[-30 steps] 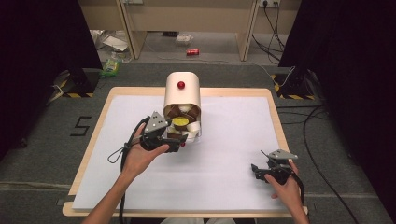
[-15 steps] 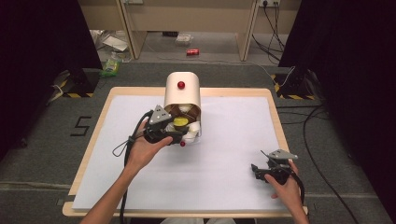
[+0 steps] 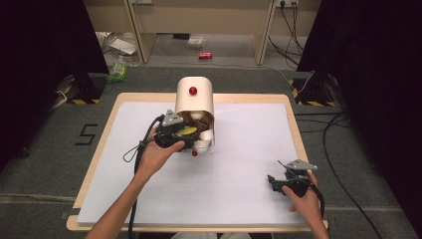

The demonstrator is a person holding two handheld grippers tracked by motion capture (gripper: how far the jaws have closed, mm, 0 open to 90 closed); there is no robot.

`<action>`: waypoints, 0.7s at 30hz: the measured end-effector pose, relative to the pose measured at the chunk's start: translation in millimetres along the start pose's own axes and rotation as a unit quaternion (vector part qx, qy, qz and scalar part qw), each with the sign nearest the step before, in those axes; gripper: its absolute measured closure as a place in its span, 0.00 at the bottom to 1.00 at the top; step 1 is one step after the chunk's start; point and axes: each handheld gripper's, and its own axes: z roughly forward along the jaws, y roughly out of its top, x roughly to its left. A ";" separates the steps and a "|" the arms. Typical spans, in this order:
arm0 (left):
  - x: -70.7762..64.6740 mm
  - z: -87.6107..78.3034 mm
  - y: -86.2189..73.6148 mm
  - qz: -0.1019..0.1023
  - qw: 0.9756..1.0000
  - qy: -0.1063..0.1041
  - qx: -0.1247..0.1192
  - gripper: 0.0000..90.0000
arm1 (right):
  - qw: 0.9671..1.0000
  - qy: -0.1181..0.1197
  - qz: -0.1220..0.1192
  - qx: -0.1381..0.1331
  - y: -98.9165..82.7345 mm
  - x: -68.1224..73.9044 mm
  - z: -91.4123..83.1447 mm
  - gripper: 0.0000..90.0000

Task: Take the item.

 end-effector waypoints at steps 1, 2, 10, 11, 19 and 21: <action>-0.5 0.1 0.2 0.001 1.000 0.000 0.002 0.37 | 1.000 0.000 0.000 0.000 0.0 0.0 0.0 0.16; -1.0 0.1 0.3 0.003 1.000 0.001 0.003 0.37 | 1.000 0.000 0.000 0.000 0.0 0.0 0.0 0.16; 0.4 -1.2 0.1 0.012 1.000 0.005 0.008 0.44 | 1.000 0.000 0.000 0.000 0.0 0.1 0.0 0.16; -0.3 -1.0 0.1 0.012 1.000 0.006 0.007 0.44 | 1.000 0.000 0.000 0.000 0.0 0.0 0.0 0.16; -3.4 -5.1 3.2 0.025 1.000 0.000 0.004 0.44 | 1.000 0.000 0.000 0.000 0.0 0.0 0.0 0.16; -4.0 -6.8 5.2 0.024 1.000 -0.002 -0.001 0.44 | 1.000 0.000 0.000 0.000 0.0 0.0 0.0 0.16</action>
